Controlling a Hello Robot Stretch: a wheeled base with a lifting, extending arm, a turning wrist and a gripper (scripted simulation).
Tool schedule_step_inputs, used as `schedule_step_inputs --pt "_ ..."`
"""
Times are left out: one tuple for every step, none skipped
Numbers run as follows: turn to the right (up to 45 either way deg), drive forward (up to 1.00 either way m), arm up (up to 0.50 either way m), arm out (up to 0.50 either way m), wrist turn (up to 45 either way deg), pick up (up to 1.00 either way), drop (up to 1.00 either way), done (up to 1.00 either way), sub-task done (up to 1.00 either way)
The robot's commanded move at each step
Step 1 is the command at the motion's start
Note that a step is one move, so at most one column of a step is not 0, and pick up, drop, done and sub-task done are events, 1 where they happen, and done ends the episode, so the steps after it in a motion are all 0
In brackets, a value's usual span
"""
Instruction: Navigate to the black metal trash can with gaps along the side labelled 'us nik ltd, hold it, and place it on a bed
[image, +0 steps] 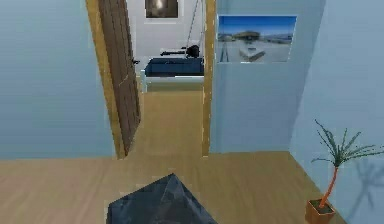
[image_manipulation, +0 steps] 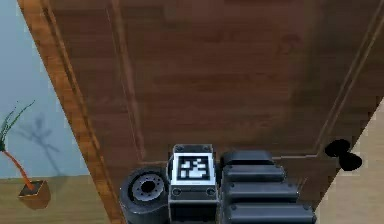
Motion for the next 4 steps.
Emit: schedule_step_inputs --pt "0.0 0.5 0.0 0.0 0.0 0.0 0.0 0.0 0.0" --pt "0.0 0.15 0.0 0.0 0.0 0.0 0.0 0.0 0.0" --pt "-45.0 0.0 0.0 0.0 0.0 0.0 0.0 0.0 0.0" --pt "-45.0 0.0 0.0 0.0 0.0 0.0 0.0 0.0 0.0"
